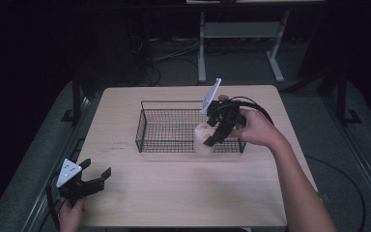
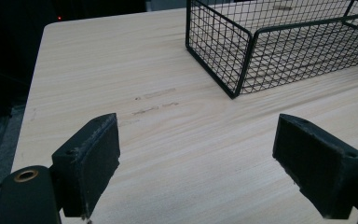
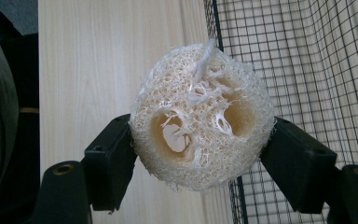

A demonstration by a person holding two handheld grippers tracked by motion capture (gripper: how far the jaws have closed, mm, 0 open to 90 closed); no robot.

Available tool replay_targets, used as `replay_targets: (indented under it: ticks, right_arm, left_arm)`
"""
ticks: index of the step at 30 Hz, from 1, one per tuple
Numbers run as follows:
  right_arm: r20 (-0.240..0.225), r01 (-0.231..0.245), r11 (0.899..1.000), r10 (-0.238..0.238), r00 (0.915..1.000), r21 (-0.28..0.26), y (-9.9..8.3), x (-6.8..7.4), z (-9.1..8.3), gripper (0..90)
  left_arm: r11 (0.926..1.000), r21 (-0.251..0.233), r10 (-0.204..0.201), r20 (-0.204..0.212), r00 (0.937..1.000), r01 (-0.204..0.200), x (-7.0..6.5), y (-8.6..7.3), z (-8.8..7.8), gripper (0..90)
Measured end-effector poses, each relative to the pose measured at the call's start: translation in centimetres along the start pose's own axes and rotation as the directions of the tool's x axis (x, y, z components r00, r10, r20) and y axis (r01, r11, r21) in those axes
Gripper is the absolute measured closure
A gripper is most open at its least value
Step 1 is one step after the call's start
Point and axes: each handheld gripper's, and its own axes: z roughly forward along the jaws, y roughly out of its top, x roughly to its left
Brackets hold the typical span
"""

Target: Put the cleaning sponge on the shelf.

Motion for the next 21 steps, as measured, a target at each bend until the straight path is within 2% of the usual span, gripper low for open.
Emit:
replay_targets:
  ticks: [5, 7, 13, 21]
  right_arm:
    - [0.016, -0.016, 1.0, 0.016, 0.9997, 0.014, 0.7, -1.1, 0.4, 28.0]
    - [0.009, -0.028, 1.0, 0.028, 0.9996, 0.003, 0.7, -1.5, 0.4, 28.0]
    - [0.02, -0.06, 0.998, 0.059, 0.998, 0.007, 0.0, -2.6, 0.5, 28.0]
    - [0.05, -0.117, 0.993, 0.117, 0.9919, -0.014, -1.5, -4.3, 0.1, 28.0]
  left_arm:
    - [1.0, -0.001, 0.0, 0.0, 1.0, 0.0, 0.0, 0.0, 0.0, 13.9]
    - [1.0, -0.001, 0.0, -0.001, 1.0, 0.0, 0.0, 0.0, 0.0, 13.9]
    - [1.0, -0.001, 0.001, 0.0, 1.0, -0.001, 0.1, 0.0, 0.0, 13.9]
    - [1.0, 0.003, 0.004, 0.002, 1.0, -0.004, 0.0, 0.0, 0.0, 14.0]
